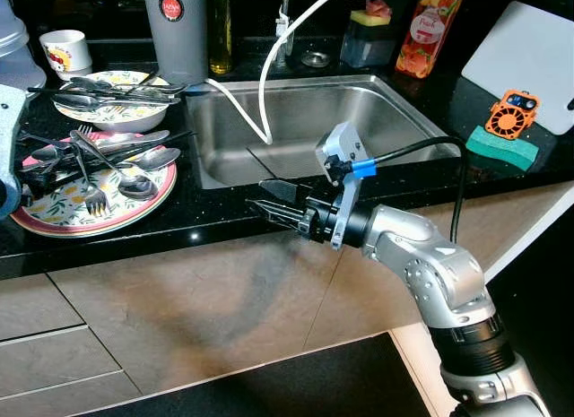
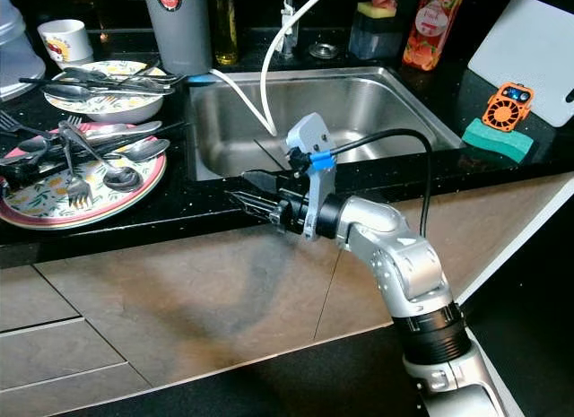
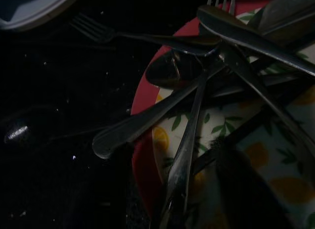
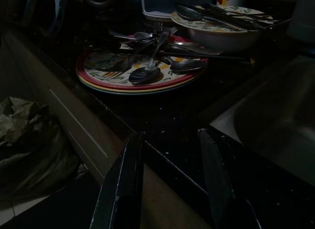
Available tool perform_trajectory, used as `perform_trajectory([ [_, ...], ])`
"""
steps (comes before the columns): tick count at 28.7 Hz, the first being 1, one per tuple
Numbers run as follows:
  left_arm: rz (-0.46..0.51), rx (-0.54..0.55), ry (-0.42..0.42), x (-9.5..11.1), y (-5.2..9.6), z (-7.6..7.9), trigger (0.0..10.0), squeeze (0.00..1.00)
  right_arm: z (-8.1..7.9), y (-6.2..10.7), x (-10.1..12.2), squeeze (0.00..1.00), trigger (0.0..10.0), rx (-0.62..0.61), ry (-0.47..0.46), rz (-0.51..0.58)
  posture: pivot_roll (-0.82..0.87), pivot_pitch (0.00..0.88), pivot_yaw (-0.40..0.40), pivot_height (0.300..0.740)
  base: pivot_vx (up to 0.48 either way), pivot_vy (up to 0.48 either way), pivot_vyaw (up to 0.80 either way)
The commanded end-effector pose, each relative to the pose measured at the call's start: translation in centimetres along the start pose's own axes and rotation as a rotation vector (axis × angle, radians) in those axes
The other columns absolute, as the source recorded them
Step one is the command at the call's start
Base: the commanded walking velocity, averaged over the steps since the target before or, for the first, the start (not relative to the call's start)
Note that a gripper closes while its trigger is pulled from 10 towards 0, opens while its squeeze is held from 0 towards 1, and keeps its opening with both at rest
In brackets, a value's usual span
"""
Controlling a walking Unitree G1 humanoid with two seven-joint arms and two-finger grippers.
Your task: Kitchen organization
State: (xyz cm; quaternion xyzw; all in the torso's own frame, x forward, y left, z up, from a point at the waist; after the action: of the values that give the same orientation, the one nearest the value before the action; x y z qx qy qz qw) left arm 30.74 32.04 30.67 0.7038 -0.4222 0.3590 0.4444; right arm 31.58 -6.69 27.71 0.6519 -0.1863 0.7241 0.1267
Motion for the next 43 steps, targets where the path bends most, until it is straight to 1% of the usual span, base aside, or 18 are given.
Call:
perform_trajectory([
  [1, -0.029, -0.007, 0.016, -0.6, 0.0, -0.3, 0.0, 0.0, -0.2, 0.2, -0.1, 0.0, 10.0, 0.01, 0.005, -0.021, 0.0, 0.168, -0.035, 0.74, 0.0, 0.0, 0.0],
  [16, -0.037, -0.027, 0.012, -0.9, 0.0, 0.0, 0.0, 0.0, -0.1, 0.2, -0.1, 0.0, 10.0, 0.012, 0.008, -0.025, -0.01, 0.17, -0.037, 0.74, 0.0, 0.0, 0.0],
  [22, -0.017, -0.022, 0.009, -0.6, 0.1, -0.1, 0.0, 0.0, -0.1, 0.2, -0.1, 0.0, 10.0, 0.014, 0.01, -0.027, -0.01, 0.17, -0.037, 0.74, 0.0, 0.0, 0.0],
  [23, 0.024, -0.007, 0.008, 0.2, 0.3, -0.2, 0.0, 0.0, -0.1, 0.2, -0.1, 0.0, 10.0, 0.014, 0.011, -0.027, -0.01, 0.168, -0.038, 0.74, 0.0, 0.0, 0.0],
  [25, 0.075, -0.002, 0.014, 1.1, 0.5, -0.3, 0.0, 0.0, -0.1, 0.3, -0.1, 0.0, 10.0, 0.015, 0.012, -0.027, -0.01, 0.168, -0.038, 0.74, 0.0, 0.0, 0.0],
  [27, 0.17, -0.066, 0.053, 2.8, 1.0, 0.5, 0.0, 0.0, 0.0, 0.3, 0.0, 0.0, 10.0, 0.015, 0.015, -0.027, -0.01, 0.167, -0.038, 0.74, 0.0, 0.0, 0.0],
  [29, 0.225, -0.122, 0.082, 3.9, 1.4, 1.1, 0.0, 0.0, 0.0, 0.3, 0.0, 0.0, 10.0, 0.014, 0.017, -0.025, -0.01, 0.167, -0.039, 0.74, 0.0, 0.0, 0.0],
  [31, 0.238, -0.136, 0.097, 4.1, 1.5, 1.3, 0.0, 0.0, 0.0, 0.3, 0.1, 0.0, 10.0, 0.014, 0.018, -0.025, -0.01, 0.167, -0.039, 0.74, 0.0, 0.0, 0.0],
  [33, 0.288, -0.166, 0.112, 5.0, 1.8, 1.6, 0.0, 0.0, 0.0, 0.3, 0.1, 0.0, 10.0, 0.014, 0.019, -0.023, -0.01, 0.165, -0.037, 0.74, 0.0, 0.0, 0.0],
  [34, 0.288, -0.166, 0.112, 5.0, 1.8, 1.6, 0.0, 0.0, 0.0, 0.3, 0.1, 0.0, 10.0, 0.014, 0.019, -0.023, -0.01, 0.165, -0.037, 0.74, 0.0, 0.0, 0.0],
  [35, 0.325, -0.174, 0.125, 5.6, 2.1, 1.7, 0.0, 0.0, 0.0, 0.3, 0.1, 0.0, 10.0, 0.014, 0.019, -0.023, -0.01, 0.165, -0.037, 0.74, 0.0, 0.0, 0.0],
  [36, 0.325, -0.174, 0.125, 5.6, 2.1, 1.7, 0.0, 0.0, 0.0, 0.3, 0.1, 0.0, 10.0, 0.014, 0.019, -0.023, -0.01, 0.165, -0.037, 0.74, 0.0, 0.0, 0.0],
  [37, 0.376, -0.189, 0.129, 6.3, 2.3, 1.9, 0.0, 0.0, 0.0, 0.3, 0.1, 0.0, 10.0, 0.014, 0.019, -0.023, -0.01, 0.163, -0.036, 0.74, 0.0, 0.0, 0.0],
  [38, 0.376, -0.189, 0.129, 6.3, 2.3, 1.9, 0.0, 0.0, 0.0, 0.3, 0.1, 0.0, 10.0, 0.014, 0.019, -0.023, -0.01, 0.163, -0.036, 0.74, 0.0, 0.0, 0.0],
  [39, 0.401, -0.201, 0.145, 6.6, 2.4, 2.0, 0.0, 0.0, 0.0, 0.3, 0.1, 0.0, 10.0, 0.014, 0.02, -0.022, -0.01, 0.163, -0.036, 0.74, 0.0, 0.0, 0.0],
  [41, 0.484, -0.23, 0.167, 7.5, 2.7, 2.3, 0.0, 0.0, 0.0, 0.3, 0.2, 0.0, 10.0, 0.011, 0.022, -0.017, -0.01, 0.163, -0.036, 0.74, 0.0, 0.0, 0.0],
  [43, 0.599, -0.274, 0.203, 8.5, 3.1, 2.8, 0.0, 0.0, 0.2, 0.3, 0.3, 0.0, 10.0, -0.005, 0.026, -0.002, 0.0, 0.159, -0.037, 0.74, 0.0, 0.0, 0.0],
])
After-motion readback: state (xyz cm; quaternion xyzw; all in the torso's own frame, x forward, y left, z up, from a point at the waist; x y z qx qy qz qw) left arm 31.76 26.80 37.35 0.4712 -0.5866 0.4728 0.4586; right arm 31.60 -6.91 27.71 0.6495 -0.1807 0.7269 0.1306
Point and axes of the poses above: a point about 5 cm out from each wrist's last joint towards the gripper, its own y axis pointing back from the gripper into the wrist, its own x axis along the axis of the wrist's last joint, z = x × y, the point moved 1 cm from there along -y, pointing out of the wrist towards the gripper, and after that the axes turned 4 degrees about -y, right-handed, at the moved point
